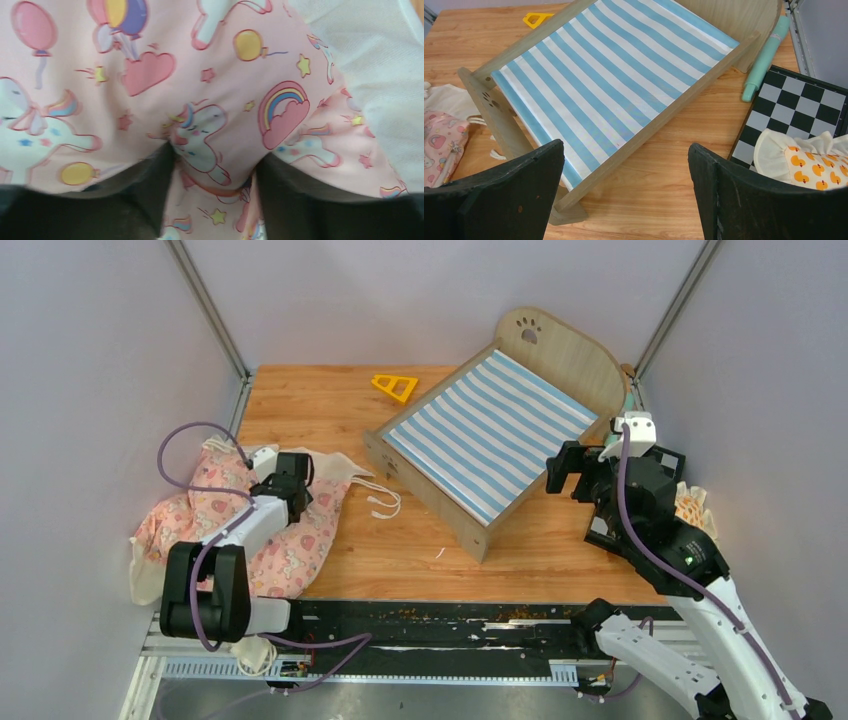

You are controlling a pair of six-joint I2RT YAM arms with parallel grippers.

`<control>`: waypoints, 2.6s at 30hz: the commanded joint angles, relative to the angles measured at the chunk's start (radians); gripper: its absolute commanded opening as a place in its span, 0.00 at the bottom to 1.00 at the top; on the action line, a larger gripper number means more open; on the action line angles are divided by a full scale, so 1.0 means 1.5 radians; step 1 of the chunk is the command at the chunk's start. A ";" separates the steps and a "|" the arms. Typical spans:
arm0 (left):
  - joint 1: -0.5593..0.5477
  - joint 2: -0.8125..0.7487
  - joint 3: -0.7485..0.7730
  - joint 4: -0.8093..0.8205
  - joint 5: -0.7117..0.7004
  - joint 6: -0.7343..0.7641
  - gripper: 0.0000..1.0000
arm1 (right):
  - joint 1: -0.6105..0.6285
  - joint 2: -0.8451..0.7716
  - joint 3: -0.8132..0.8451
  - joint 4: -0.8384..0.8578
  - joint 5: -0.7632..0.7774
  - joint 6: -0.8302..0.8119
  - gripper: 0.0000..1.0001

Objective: Set up the pet bed
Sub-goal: Pick up the mattress at the center of the board, then place the mattress on the bed frame, then adjust the mattress on the bed frame.

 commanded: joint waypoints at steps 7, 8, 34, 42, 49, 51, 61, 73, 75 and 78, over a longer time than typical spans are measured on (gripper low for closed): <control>0.025 -0.035 -0.040 0.059 0.170 -0.022 0.00 | 0.002 -0.023 0.010 -0.013 0.006 -0.003 0.94; 0.025 -0.052 -0.027 0.049 0.180 -0.015 0.00 | 0.002 -0.025 0.011 -0.016 0.007 -0.003 0.95; -0.534 0.325 1.021 -0.352 0.435 0.734 0.00 | 0.002 -0.083 0.069 -0.070 0.054 -0.022 0.95; -0.641 0.348 0.835 -0.356 0.256 0.778 0.59 | 0.002 -0.119 0.067 -0.072 0.090 -0.023 0.96; -0.624 0.138 0.624 -0.134 0.248 0.664 1.00 | 0.002 -0.080 0.053 -0.064 0.145 -0.019 0.99; -0.599 0.096 0.594 -0.103 0.271 0.621 1.00 | 0.002 -0.053 0.052 -0.066 0.170 -0.007 1.00; -0.452 0.049 0.504 0.035 0.348 0.407 1.00 | -0.205 0.201 0.169 -0.008 -0.092 -0.021 1.00; -0.428 0.178 0.566 0.017 0.325 0.323 1.00 | -0.384 0.623 0.398 0.005 -0.531 -0.059 1.00; -0.442 0.141 0.510 0.044 0.313 0.315 1.00 | -0.350 0.658 0.430 -0.008 -0.552 -0.119 1.00; -0.493 0.080 0.453 0.064 0.242 0.325 1.00 | -0.295 0.711 0.468 -0.027 -0.546 -0.195 1.00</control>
